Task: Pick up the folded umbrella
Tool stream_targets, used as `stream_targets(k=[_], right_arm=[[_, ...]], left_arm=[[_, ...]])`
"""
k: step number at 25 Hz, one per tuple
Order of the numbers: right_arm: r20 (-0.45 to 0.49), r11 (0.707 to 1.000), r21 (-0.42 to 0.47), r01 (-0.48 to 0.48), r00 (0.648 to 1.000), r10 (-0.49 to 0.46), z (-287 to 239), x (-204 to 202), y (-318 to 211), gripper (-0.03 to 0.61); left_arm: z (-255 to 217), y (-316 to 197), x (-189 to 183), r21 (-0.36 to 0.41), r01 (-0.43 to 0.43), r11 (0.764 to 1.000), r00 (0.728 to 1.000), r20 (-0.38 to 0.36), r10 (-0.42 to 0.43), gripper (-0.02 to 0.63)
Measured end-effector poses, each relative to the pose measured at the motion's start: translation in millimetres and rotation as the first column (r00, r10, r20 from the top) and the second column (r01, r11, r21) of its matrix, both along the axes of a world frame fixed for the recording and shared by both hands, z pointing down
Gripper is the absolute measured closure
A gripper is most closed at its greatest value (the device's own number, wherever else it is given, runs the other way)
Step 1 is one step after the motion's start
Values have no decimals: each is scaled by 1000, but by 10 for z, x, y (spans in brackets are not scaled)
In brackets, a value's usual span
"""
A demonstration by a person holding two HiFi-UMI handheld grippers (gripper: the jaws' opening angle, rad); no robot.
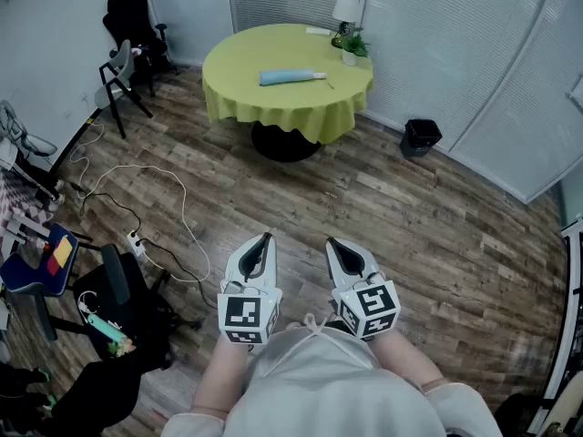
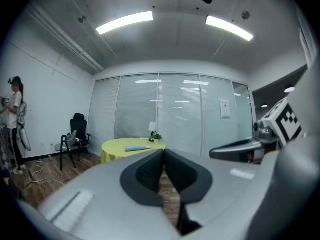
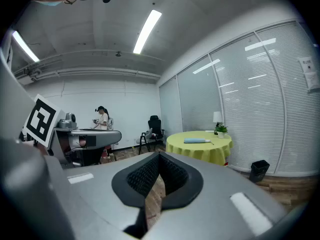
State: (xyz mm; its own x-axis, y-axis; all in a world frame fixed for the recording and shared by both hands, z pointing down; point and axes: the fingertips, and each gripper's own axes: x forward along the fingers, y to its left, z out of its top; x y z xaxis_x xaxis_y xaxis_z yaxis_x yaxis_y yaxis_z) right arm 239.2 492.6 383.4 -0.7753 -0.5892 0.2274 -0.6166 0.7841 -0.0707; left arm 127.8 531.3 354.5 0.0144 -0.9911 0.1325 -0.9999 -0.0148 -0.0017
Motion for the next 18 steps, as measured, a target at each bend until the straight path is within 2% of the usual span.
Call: stream_targets(k=[11, 18], right_arm=[[-8, 1000, -17, -10, 1000, 10, 80, -188, -37, 580], [-5, 997, -64, -39, 999, 39, 174, -266, -85, 579]], left_arm=[[54, -43, -192, -8, -3, 1000, 1000, -20, 3, 607], [107, -60, -280, -23, -8, 1000, 999, -40, 7, 607]])
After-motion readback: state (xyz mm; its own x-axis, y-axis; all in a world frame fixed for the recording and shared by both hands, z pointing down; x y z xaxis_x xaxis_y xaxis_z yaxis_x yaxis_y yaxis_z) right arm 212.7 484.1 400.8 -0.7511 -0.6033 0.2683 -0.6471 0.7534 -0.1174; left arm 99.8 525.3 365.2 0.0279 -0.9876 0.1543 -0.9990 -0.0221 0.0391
